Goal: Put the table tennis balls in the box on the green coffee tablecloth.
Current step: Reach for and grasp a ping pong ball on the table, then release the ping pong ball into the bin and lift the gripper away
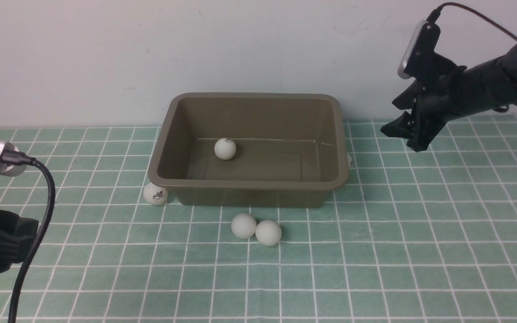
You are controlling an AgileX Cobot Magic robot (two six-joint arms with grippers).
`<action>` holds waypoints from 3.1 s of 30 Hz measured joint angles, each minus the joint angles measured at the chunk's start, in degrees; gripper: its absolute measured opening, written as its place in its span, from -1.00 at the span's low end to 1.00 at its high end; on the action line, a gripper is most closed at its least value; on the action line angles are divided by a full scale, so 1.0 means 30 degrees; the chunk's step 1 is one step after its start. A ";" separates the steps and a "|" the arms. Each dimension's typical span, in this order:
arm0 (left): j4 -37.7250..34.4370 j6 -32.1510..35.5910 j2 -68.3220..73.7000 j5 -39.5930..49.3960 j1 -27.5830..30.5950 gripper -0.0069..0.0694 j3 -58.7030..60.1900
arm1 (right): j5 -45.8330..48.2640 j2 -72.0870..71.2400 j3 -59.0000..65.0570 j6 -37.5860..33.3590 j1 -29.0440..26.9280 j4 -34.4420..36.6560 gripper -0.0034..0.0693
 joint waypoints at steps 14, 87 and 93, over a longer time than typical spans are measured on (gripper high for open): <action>0.0000 0.0000 0.0000 0.0000 0.0000 0.35 0.0000 | 0.3542 0.1836 0.0000 -0.4124 0.0000 0.3221 0.20; -0.0479 0.0000 0.0000 0.0281 0.0000 0.35 0.0000 | 0.0655 0.1511 -0.0076 0.1309 0.3002 0.9355 0.68; -0.0927 0.0178 0.0000 0.0329 0.0000 0.35 0.0000 | -0.2166 -0.0780 -0.0013 0.0247 0.2924 0.8900 0.70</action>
